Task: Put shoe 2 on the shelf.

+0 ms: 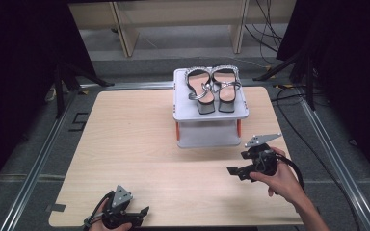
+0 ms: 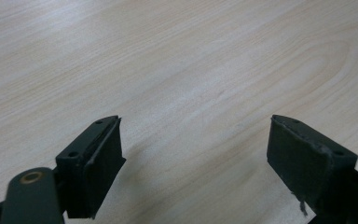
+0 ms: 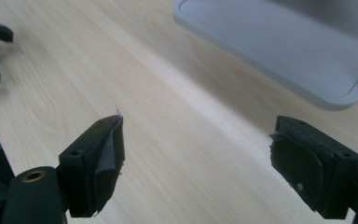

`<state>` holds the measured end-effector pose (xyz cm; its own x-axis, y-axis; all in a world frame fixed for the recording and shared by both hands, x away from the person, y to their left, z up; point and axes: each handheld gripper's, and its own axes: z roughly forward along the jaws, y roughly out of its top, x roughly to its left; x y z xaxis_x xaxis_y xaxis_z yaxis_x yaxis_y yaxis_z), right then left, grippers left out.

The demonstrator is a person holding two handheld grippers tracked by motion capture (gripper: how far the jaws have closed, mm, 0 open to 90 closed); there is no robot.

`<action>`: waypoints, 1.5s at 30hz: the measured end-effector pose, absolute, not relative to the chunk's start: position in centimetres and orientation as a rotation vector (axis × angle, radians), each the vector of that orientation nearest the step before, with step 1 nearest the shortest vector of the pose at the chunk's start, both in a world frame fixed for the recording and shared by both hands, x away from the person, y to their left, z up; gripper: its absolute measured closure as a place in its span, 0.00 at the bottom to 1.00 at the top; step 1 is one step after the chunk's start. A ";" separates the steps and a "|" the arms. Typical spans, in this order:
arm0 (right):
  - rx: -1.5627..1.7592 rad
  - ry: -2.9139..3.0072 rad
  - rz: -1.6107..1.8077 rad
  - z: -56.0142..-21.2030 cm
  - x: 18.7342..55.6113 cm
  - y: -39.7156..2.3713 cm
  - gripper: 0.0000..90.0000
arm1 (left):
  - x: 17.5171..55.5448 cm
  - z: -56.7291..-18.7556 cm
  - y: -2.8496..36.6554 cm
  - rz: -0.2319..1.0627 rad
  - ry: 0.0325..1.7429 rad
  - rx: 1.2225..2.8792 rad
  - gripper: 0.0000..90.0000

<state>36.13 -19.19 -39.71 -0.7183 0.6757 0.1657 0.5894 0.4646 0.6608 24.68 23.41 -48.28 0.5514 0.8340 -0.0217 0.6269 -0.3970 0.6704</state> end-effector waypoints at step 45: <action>1.052 2.654 1.099 -46.8 28.6 -22.5 0.19 | 24.6 -48.4 23.2 0.427 1.146 2.167 0.19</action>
